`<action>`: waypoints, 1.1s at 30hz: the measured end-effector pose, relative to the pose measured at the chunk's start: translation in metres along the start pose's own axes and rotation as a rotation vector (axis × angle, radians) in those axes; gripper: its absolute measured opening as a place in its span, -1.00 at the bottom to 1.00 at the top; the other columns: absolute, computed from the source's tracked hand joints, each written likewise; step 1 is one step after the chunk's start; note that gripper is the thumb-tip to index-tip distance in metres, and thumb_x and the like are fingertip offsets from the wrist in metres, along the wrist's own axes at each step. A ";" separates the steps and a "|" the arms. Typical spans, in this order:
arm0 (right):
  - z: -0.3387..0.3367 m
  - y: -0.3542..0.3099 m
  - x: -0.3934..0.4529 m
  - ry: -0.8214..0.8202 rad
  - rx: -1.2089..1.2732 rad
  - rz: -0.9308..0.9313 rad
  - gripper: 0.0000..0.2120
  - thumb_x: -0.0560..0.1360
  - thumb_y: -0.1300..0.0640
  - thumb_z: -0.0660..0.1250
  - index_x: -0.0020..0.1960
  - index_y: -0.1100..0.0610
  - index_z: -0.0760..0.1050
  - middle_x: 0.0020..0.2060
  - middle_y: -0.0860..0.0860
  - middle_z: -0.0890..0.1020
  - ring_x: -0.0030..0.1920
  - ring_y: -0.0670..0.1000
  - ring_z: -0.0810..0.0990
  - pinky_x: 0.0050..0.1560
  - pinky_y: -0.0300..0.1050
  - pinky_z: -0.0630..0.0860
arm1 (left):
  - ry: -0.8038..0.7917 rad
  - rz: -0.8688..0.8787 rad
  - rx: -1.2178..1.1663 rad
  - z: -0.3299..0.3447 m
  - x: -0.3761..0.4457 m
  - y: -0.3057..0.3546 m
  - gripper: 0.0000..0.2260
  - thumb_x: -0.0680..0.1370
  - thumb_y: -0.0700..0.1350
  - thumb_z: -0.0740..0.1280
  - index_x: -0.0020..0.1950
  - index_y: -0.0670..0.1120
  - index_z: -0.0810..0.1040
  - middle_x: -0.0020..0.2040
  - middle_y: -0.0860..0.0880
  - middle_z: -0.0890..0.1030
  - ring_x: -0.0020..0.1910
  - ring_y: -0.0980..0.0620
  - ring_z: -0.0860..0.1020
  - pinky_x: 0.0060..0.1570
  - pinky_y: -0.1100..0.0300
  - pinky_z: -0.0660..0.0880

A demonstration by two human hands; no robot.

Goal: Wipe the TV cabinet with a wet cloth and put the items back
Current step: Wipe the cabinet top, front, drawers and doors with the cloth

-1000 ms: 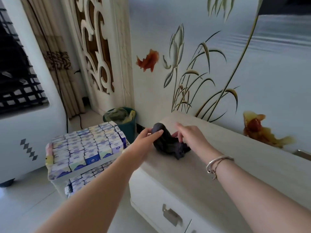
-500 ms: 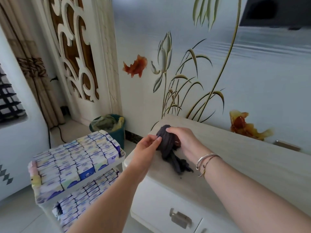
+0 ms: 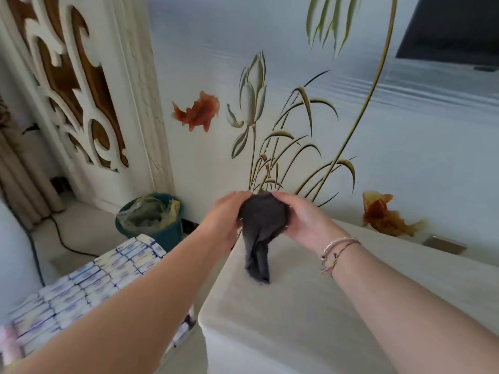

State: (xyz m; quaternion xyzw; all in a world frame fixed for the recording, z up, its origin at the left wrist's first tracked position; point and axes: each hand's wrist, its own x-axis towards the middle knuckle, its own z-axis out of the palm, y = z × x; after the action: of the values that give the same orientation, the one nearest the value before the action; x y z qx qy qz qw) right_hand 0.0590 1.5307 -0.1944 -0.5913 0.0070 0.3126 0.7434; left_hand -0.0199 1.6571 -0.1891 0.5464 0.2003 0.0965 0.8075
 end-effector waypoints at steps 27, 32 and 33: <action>-0.074 -0.011 -0.041 0.021 -0.900 0.355 -0.65 0.60 0.01 0.11 -0.33 0.09 0.20 -0.50 -0.02 0.21 -0.58 -0.10 0.15 -0.61 -0.34 0.03 | -0.063 0.273 0.335 0.042 -0.012 0.046 -0.70 0.55 -0.30 0.27 0.16 0.02 0.61 0.21 -0.05 0.54 0.18 -0.08 0.51 0.17 -0.04 0.54; -0.108 -0.034 -0.054 0.172 -1.086 0.185 -0.45 0.48 -0.37 0.12 -0.35 0.09 0.28 -0.49 0.01 0.35 -0.51 -0.04 0.31 -0.50 -0.24 0.25 | 0.026 0.280 0.542 0.022 -0.021 0.044 -0.58 0.49 -0.30 0.37 0.26 0.09 0.51 0.24 -0.02 0.46 0.16 -0.09 0.50 0.13 -0.02 0.55; -0.114 -0.038 -0.055 0.167 -0.986 0.248 -0.44 0.43 -0.40 0.18 -0.36 0.09 0.30 -0.51 0.00 0.34 -0.52 -0.04 0.29 -0.49 -0.23 0.25 | 0.038 0.276 0.577 0.019 -0.022 0.044 -0.54 0.48 -0.32 0.38 0.28 0.08 0.48 0.25 -0.03 0.45 0.17 -0.09 0.49 0.15 0.00 0.53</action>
State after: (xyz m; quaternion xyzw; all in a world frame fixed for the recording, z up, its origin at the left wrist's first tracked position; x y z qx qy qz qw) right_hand 0.0733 1.4010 -0.1739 -0.8892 -0.0118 0.3164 0.3303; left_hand -0.0291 1.6499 -0.1379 0.7731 0.1584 0.1542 0.5946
